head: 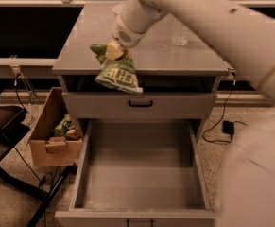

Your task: Pick green jalapeno chip bag from middle drawer and place on counter

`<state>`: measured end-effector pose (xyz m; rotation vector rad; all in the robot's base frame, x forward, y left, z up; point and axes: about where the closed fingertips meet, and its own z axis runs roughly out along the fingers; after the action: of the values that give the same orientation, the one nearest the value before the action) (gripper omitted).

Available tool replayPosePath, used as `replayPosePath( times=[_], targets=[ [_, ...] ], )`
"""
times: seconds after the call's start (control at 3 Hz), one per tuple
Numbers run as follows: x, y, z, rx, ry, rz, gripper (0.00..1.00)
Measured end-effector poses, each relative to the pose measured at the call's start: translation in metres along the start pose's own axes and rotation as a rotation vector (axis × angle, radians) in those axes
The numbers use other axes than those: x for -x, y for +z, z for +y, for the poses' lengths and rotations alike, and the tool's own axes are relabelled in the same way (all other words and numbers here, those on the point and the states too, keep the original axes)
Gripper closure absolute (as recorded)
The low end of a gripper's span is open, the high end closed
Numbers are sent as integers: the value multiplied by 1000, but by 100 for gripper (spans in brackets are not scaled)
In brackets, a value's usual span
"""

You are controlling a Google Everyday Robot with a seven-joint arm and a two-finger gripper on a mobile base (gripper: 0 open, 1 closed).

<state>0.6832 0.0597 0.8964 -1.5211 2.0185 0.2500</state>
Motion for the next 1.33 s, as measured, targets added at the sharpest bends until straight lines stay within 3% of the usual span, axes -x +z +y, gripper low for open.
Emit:
replayPosePath(
  times=[0.33, 0.67, 1.0, 1.33],
  targets=[
    [10, 35, -50, -31, 26, 40, 100],
    [40, 9, -112, -182, 58, 51, 100],
    [63, -48, -149, -347, 110, 46, 100],
    [69, -52, -161, -395, 169, -12, 100]
  ],
)
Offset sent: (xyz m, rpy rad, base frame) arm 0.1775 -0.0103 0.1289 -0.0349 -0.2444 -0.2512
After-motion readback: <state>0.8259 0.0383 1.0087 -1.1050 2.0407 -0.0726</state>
